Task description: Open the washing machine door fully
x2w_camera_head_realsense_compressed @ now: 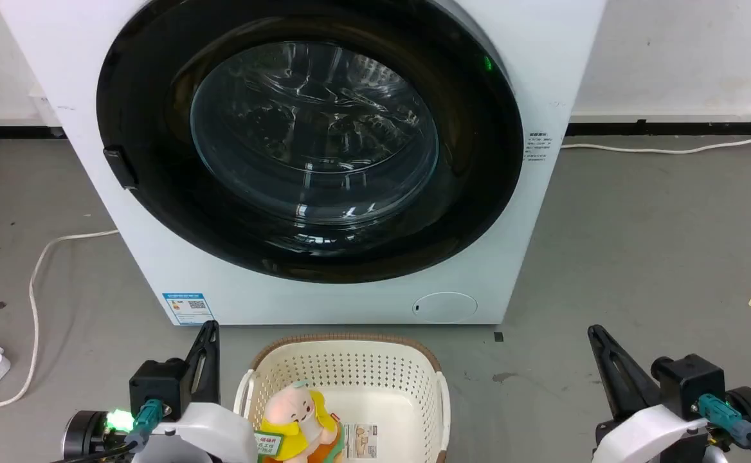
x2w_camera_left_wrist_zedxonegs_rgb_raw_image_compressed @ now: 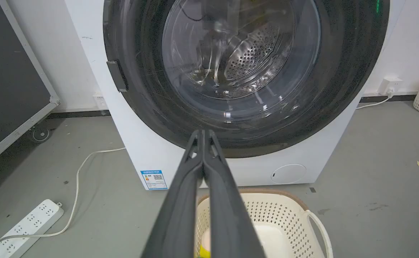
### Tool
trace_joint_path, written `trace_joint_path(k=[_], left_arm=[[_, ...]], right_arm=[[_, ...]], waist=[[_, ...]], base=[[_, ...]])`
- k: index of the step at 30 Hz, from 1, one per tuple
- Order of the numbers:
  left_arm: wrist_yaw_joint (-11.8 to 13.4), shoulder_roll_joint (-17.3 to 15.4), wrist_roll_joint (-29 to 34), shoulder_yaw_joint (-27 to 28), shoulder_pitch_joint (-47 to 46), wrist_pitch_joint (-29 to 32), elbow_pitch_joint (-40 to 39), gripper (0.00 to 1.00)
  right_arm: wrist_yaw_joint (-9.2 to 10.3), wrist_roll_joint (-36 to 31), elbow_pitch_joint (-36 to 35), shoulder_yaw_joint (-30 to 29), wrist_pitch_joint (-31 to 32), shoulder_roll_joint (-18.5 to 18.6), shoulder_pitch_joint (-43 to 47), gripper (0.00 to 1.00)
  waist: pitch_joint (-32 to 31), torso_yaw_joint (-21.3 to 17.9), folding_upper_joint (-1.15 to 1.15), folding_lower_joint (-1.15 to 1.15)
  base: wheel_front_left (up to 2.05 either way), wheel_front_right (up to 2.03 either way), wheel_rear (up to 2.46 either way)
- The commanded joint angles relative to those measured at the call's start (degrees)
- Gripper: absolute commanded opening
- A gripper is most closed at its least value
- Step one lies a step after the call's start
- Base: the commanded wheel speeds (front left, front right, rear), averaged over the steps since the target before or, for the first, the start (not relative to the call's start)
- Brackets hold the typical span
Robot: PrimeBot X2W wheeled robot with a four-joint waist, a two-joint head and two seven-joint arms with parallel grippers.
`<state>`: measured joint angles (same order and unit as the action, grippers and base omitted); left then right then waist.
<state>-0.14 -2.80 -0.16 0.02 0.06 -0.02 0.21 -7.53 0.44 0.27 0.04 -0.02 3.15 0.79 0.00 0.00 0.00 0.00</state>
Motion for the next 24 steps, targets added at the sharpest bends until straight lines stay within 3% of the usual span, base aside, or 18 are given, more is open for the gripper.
trace_joint_path(k=[1, 24], left_arm=[[0.14, -0.08, 0.16, -0.02, -0.06, 0.02, -0.21, 0.00], [0.14, -0.08, 0.16, -0.02, -0.06, 0.02, -0.21, 0.00]], right_arm=[[0.04, -0.44, -0.27, -0.04, 0.02, -0.27, -0.79, 0.00], [0.04, -0.44, -0.27, -0.04, 0.02, -0.27, -0.79, 0.00]], waist=[[0.00, 0.00, 0.00, 0.00], [0.00, 0.00, 0.00, 0.00]], base=[[0.00, 0.00, 0.00], [0.00, 0.00, 0.00]])
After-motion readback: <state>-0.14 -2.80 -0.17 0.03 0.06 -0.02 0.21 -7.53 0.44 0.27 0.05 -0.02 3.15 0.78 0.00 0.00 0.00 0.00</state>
